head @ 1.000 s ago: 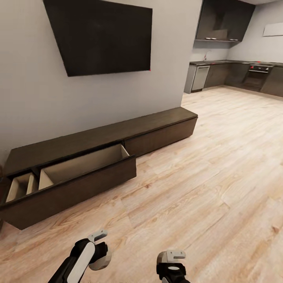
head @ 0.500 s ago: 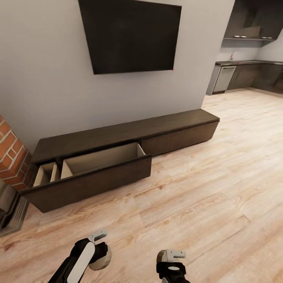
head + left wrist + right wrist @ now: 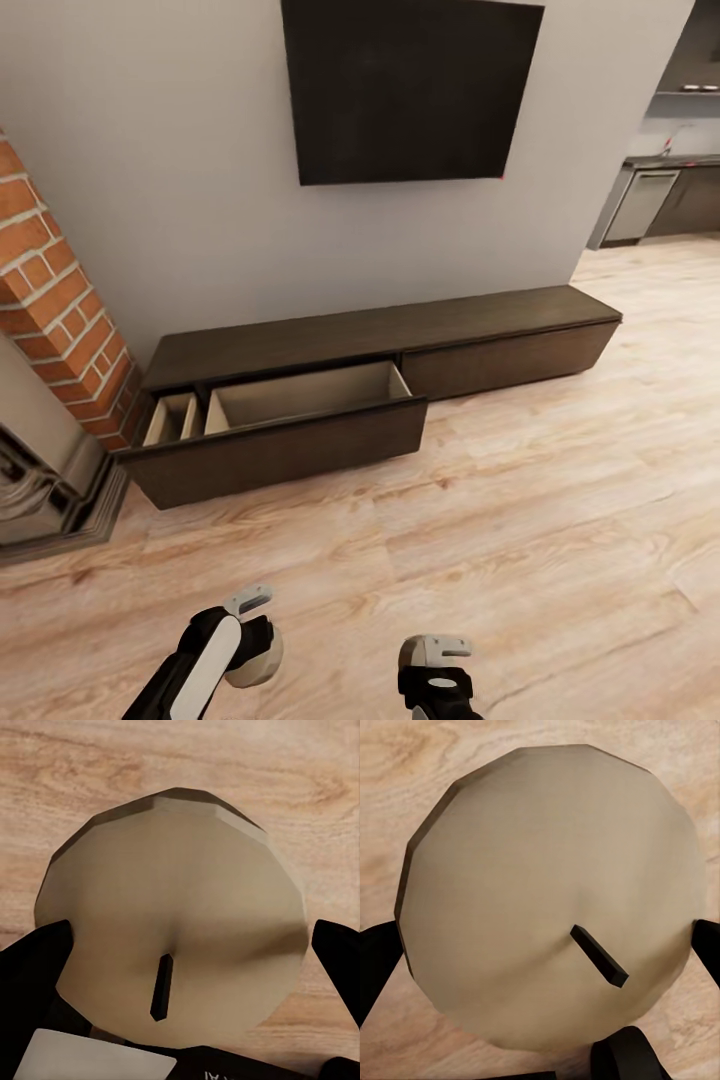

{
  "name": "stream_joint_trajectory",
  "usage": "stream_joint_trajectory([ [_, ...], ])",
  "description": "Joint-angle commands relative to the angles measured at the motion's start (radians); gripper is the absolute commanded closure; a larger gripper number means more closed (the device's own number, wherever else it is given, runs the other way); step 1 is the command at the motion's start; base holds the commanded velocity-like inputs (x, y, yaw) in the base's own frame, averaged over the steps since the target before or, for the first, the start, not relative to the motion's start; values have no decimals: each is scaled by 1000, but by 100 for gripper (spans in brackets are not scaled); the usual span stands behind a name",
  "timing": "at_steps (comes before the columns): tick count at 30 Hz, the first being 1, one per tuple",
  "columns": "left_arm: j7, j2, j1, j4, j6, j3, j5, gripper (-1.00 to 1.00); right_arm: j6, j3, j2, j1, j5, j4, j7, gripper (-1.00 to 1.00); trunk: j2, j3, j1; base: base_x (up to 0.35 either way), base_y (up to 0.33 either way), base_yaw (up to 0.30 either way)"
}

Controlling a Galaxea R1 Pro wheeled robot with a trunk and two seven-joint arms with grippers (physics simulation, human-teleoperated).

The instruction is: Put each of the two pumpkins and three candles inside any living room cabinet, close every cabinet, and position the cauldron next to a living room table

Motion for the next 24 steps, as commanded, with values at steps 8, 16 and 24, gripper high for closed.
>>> stream_joint_trajectory([
  [8,11,0,-1,1,0,-2,9,100,-1,6,-3,-1,-5,-2,-7,100,0,-4,0,0,-7,290],
  [16,11,0,-1,1,0,-3,8,100,-115,8,-11,8,-5,-3,-7,100,0,-6,0,0,-183,112],
  [24,11,1,-1,1,-1,-2,9,100,-137,8,-13,10,-5,-2,-7,100,0,-6,0,38,-67,1],
])
